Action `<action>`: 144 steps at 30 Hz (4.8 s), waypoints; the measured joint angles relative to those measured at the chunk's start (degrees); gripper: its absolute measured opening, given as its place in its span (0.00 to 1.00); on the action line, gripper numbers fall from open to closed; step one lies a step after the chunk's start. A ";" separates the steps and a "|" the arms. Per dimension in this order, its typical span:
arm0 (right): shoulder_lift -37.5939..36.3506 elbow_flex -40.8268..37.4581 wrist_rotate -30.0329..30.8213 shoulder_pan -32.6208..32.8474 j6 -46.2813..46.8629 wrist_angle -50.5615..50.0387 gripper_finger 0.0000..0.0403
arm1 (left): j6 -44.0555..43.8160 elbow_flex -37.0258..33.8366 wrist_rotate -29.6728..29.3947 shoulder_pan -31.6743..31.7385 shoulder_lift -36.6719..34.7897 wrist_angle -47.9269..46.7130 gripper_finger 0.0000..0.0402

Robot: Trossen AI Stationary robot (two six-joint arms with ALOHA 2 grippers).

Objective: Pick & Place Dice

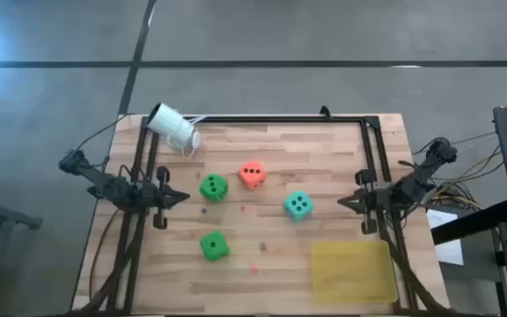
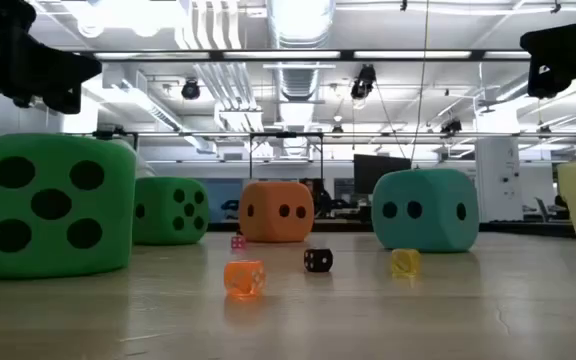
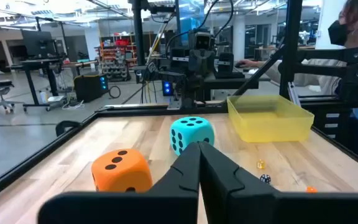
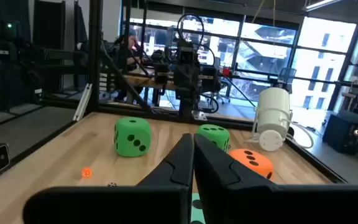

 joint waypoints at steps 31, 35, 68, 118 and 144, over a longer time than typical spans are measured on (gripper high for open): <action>-0.02 0.00 0.00 -0.02 0.00 0.00 0.02 | 0.00 0.02 0.00 0.00 0.00 0.00 0.01; 0.00 -0.02 0.00 -0.02 0.00 0.00 0.02 | -0.01 0.01 -0.02 0.01 0.00 0.00 0.01; -0.02 -0.02 -0.02 -0.02 -2.65 4.60 0.02 | 0.00 0.02 0.00 0.00 0.00 0.02 0.01; 45.93 60.82 -1.85 0.00 22.74 -51.05 0.02 | 0.00 0.00 0.00 0.00 0.00 0.02 0.01; 57.17 70.16 -6.57 -1.73 40.72 -63.77 0.02 | 1.08 0.00 -4.97 0.02 0.02 0.00 0.01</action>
